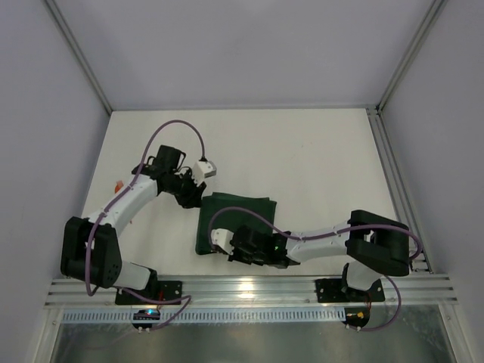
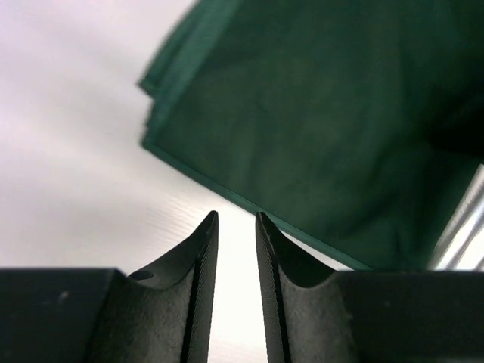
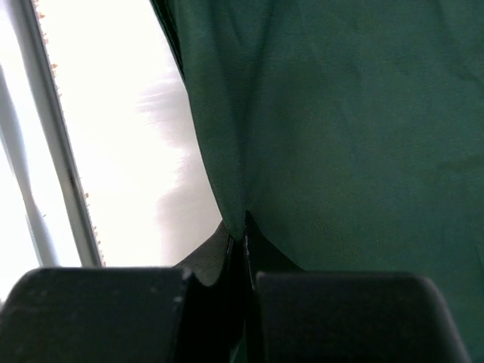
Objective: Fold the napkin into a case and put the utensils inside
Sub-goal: Fold the lower triangle-folded napkin at the center of the board.
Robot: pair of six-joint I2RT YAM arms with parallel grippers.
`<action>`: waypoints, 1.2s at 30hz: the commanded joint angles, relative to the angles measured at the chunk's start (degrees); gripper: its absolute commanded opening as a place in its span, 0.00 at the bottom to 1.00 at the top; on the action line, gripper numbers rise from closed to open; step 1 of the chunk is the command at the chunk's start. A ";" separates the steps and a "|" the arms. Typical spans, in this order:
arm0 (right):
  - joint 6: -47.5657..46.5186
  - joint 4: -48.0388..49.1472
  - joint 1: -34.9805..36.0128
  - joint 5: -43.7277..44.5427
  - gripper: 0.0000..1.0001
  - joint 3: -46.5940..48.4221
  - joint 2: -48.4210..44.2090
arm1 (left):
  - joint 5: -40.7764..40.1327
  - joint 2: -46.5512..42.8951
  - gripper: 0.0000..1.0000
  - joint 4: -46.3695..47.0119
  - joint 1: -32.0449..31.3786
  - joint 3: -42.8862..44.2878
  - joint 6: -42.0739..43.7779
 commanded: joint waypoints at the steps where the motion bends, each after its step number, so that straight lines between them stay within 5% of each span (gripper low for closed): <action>1: -0.71 -7.80 -1.88 -9.59 0.04 2.56 -3.12 | -8.33 2.19 0.27 11.89 0.08 0.09 -10.53; 10: -1.51 -16.59 -7.76 -27.43 0.04 10.29 -1.90 | -13.44 6.86 0.23 14.44 -2.99 -4.65 -10.27; 16: -3.25 -21.16 -16.19 -39.91 0.04 16.62 3.72 | -9.15 2.21 0.22 14.62 -1.77 -5.97 -10.26; 26: -4.85 -22.93 -25.43 -55.21 0.04 23.13 14.97 | 0.86 -7.02 0.39 15.68 4.65 -8.43 -9.57; 31: -5.28 -23.09 -28.16 -56.36 0.04 24.62 18.22 | 15.17 -7.56 0.50 8.92 5.97 -8.52 -1.41; 36: -4.58 -22.13 -29.39 -59.35 0.04 26.47 20.42 | 24.53 -7.29 0.68 -7.94 5.79 -6.85 20.03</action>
